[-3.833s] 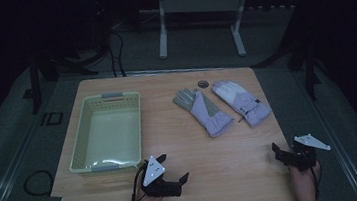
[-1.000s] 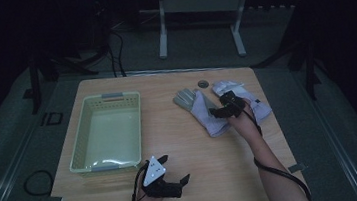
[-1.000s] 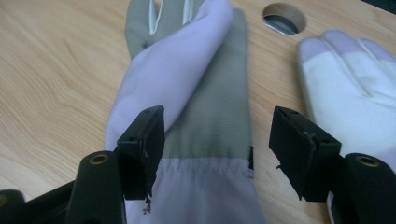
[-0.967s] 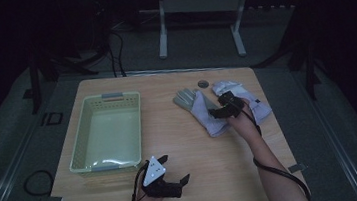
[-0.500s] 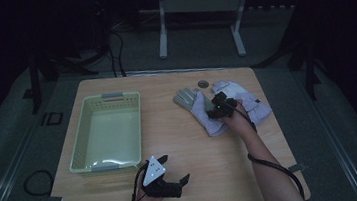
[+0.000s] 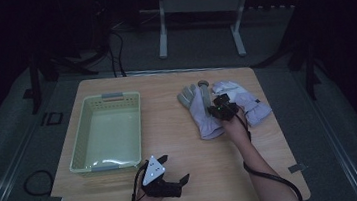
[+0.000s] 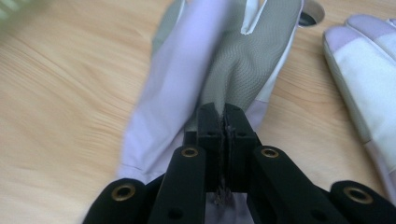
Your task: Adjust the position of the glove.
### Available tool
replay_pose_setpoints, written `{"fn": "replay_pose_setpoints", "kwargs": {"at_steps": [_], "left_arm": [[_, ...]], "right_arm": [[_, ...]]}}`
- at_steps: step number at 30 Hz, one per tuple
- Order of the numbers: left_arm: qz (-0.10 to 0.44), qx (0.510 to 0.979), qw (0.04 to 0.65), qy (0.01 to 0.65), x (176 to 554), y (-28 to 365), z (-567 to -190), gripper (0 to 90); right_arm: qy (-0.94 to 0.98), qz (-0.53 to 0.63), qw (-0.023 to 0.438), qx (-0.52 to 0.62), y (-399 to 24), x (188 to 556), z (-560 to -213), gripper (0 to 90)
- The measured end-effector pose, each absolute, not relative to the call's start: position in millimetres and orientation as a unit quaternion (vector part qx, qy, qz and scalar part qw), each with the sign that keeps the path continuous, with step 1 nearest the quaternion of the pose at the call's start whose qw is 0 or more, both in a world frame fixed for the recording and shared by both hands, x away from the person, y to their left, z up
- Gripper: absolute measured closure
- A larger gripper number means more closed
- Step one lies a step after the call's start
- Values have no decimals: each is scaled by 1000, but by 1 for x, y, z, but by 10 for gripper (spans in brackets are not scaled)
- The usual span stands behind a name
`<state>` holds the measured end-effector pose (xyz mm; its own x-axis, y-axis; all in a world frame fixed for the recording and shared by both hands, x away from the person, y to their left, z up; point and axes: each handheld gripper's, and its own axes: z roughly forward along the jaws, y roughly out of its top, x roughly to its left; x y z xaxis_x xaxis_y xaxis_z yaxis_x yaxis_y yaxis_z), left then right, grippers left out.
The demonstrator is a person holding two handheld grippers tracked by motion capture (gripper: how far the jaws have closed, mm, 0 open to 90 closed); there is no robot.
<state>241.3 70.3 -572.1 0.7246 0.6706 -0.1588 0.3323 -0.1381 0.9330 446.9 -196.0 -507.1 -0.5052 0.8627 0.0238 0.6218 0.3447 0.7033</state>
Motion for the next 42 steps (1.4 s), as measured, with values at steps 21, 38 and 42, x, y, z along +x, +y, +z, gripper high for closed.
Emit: {"fn": "replay_pose_setpoints", "kwargs": {"at_steps": [21,38,42], "left_arm": [[211,744,560,298,232,66,-572,8],[226,737,563,299,233,66,-572,9],[222,735,564,304,234,67,-572,8]], "right_arm": [[698,439,163,542,-161,343,-498,867],[698,396,161,575,-147,336,-541,695],[708,401,171,556,-155,334,-532,582]]}}
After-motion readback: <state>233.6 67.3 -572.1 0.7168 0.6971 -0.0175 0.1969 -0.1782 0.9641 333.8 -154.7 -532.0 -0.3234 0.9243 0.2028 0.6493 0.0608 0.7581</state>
